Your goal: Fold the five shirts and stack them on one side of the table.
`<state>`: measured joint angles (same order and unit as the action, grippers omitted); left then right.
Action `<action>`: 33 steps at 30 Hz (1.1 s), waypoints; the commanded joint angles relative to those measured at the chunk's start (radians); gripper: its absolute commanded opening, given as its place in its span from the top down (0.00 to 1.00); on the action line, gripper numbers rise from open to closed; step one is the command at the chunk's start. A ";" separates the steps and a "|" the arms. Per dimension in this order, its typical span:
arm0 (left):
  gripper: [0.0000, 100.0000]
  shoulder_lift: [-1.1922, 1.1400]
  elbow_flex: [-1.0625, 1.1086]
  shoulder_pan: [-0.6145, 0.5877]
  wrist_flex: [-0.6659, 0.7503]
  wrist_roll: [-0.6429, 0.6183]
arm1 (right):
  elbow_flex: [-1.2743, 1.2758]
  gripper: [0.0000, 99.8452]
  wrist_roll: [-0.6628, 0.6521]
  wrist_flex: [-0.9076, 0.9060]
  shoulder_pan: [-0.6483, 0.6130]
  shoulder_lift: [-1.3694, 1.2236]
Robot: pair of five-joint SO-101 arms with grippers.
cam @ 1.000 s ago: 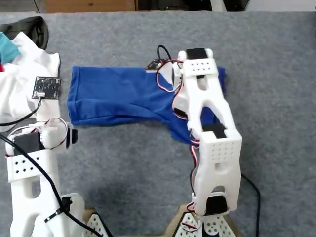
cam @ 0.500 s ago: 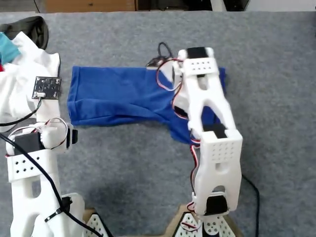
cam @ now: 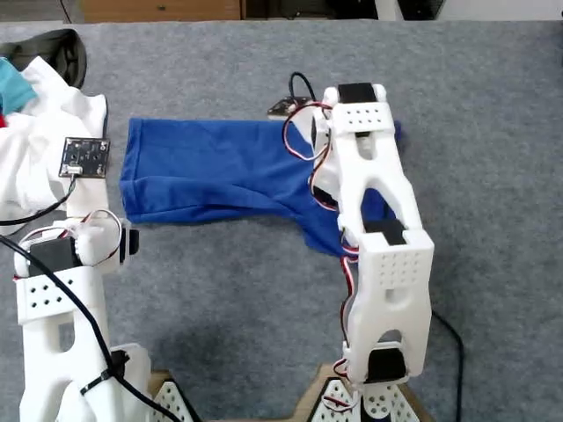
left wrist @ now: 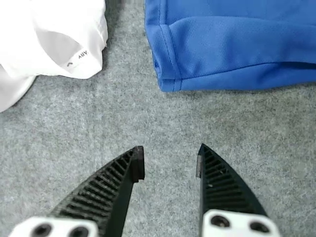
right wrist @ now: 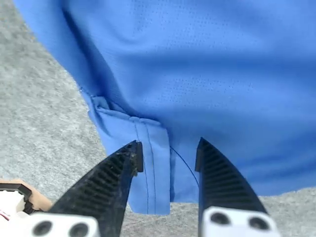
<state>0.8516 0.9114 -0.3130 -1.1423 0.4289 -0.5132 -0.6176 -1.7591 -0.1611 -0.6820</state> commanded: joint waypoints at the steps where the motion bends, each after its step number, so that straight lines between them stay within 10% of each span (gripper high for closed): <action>1: 0.81 0.016 -0.005 0.002 0.015 0.005 | 0.002 0.81 0.032 -0.002 -0.010 -0.030; 33: 0.81 0.016 -0.003 -0.002 0.017 0.006 | -0.269 0.90 0.068 -0.023 0.027 -0.117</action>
<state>0.8516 0.9114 -0.3130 -1.1423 0.4289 -0.7465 -0.5577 -1.7637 -0.1580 -0.8063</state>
